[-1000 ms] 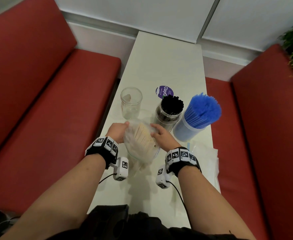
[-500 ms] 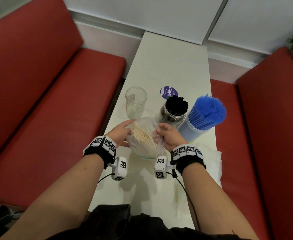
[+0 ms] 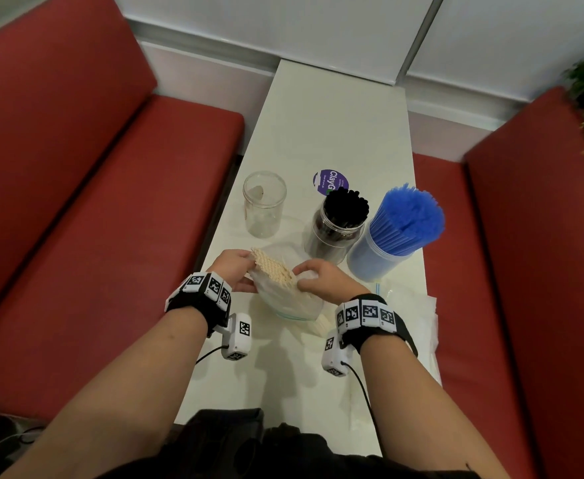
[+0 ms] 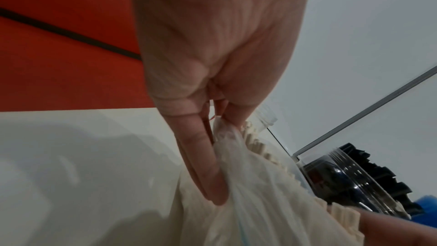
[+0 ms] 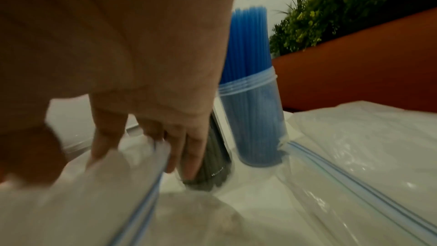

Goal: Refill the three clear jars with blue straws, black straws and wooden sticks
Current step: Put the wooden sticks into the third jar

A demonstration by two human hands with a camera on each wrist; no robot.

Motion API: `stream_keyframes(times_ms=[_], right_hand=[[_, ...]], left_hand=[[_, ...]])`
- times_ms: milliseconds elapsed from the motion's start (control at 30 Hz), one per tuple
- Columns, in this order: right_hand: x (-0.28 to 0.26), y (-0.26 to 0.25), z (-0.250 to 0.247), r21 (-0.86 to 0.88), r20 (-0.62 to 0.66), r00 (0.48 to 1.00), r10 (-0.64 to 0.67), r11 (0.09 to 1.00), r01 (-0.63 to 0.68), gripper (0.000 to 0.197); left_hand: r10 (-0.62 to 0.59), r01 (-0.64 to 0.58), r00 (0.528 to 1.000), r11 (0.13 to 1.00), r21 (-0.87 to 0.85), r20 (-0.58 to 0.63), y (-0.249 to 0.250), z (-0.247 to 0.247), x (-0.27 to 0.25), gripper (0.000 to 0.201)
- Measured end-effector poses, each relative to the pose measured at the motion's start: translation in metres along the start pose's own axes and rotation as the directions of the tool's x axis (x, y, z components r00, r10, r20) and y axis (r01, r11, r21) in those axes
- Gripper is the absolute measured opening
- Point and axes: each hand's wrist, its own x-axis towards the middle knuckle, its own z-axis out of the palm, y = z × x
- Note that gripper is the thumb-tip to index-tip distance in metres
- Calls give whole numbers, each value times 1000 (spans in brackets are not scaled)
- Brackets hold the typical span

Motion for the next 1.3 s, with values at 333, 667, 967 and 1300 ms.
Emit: stream_keyframes(times_ms=[333, 667, 967, 1300], right_hand=[[5, 7, 36, -167, -236, 971, 26, 984, -67, 36], [10, -14, 21, -200, -261, 958, -116, 978, 64, 39], [0, -13, 37, 66, -267, 961, -73, 993, 94, 34], [12, 3, 43, -22, -224, 975, -7, 1000, 2, 21]], left_hand=[[8, -8, 1000, 999, 37, -9, -2, 3, 5, 24], [19, -19, 1000, 1000, -16, 4, 6, 4, 4, 18], [17, -17, 1000, 1000, 11, 13, 1, 2, 5, 25], [13, -13, 999, 1000, -19, 32, -2, -5, 5, 24]])
